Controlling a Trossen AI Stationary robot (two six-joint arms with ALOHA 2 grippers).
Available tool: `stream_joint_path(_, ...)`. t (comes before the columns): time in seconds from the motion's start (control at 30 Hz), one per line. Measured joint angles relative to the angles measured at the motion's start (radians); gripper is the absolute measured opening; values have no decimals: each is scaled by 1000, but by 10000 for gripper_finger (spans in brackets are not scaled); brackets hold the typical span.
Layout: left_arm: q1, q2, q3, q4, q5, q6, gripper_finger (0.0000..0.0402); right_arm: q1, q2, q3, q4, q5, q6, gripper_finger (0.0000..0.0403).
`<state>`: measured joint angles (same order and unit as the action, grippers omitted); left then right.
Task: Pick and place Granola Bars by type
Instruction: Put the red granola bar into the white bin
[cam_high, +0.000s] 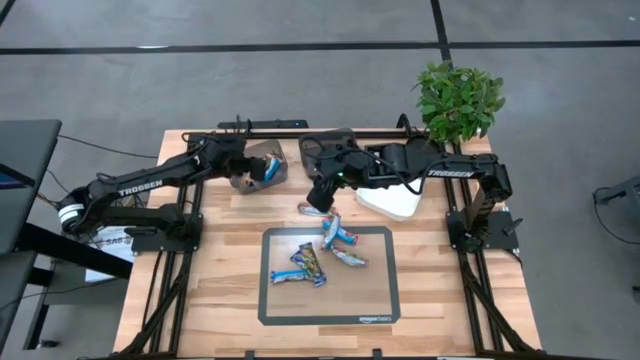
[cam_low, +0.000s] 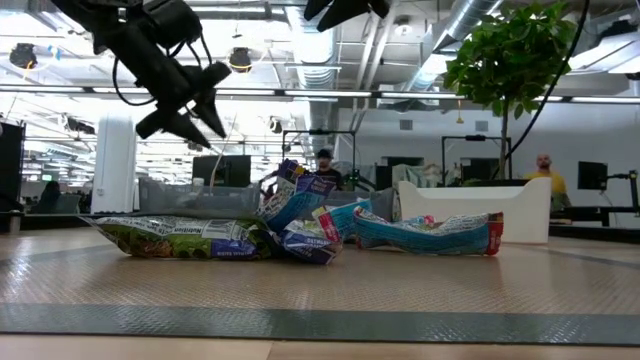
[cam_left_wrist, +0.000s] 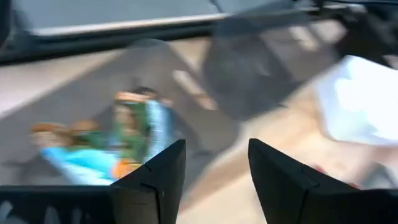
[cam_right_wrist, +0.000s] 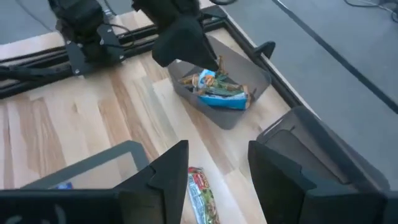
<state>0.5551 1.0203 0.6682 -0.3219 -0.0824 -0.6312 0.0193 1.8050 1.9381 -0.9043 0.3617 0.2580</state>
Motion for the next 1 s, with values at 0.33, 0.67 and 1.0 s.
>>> stream_joint_path(0.33, -201, 0, 66, 34, 147, 8, 148, 11, 0, 0, -66, -382, -48, 150)
stream_joint_path(0.67, -488, 0, 103, 42, 148, -33, 137, 127, -23, -55, -167, -383, -73, 142)
stream_joint_path(1.0, -613, 0, 103, 52, 59, -79, 136, 239, -303, -540, 121, -382, 121, 135)
